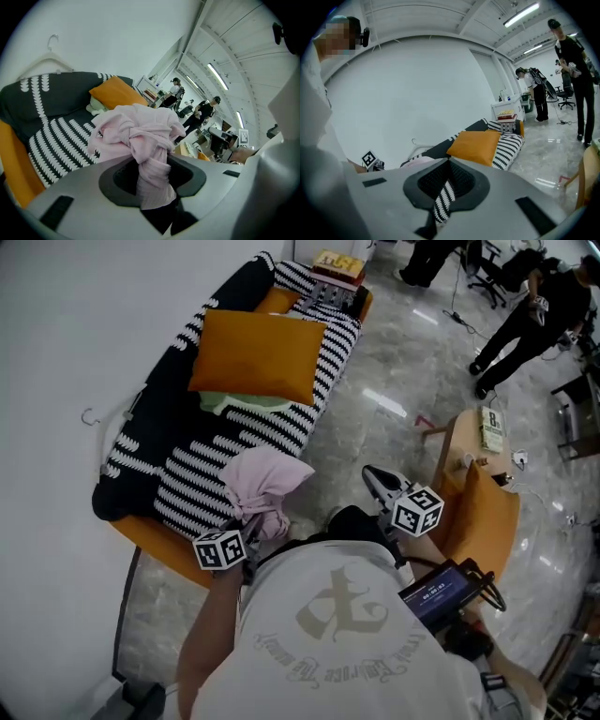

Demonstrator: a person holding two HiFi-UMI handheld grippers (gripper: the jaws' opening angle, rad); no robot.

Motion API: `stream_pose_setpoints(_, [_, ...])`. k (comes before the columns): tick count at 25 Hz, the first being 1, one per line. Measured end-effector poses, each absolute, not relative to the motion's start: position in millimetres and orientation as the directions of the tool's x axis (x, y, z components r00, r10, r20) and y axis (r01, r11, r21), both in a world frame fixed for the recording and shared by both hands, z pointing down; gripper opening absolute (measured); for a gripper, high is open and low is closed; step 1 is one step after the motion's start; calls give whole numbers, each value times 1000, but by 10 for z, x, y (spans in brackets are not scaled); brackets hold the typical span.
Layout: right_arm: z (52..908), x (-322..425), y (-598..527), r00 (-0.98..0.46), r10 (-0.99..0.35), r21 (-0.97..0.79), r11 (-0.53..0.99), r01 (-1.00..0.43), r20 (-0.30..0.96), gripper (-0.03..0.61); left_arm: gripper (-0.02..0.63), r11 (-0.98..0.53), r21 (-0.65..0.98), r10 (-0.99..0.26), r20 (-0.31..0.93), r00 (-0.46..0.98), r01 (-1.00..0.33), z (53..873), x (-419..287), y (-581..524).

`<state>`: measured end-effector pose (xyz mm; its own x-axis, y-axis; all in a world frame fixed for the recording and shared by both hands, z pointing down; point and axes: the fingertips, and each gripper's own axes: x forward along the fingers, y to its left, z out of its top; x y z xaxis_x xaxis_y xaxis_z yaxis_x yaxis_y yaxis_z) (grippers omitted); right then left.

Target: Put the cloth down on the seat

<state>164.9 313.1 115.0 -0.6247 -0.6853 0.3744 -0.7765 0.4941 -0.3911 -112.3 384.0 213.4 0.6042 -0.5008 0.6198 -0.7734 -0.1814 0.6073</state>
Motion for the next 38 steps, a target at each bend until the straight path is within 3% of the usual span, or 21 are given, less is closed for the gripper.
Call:
stream_pose_setpoints(17, [1434, 630, 2041, -823, -431, -462, 684, -565, 369, 16, 166, 84, 570, -610, 678, 411, -817, 2108, -1690, 3613])
stream_pose_setpoints(38, [1728, 228, 543, -912, -221, -563, 728, -390, 345, 16, 166, 202, 512, -591, 743, 313, -835, 2067, -1536, 2329])
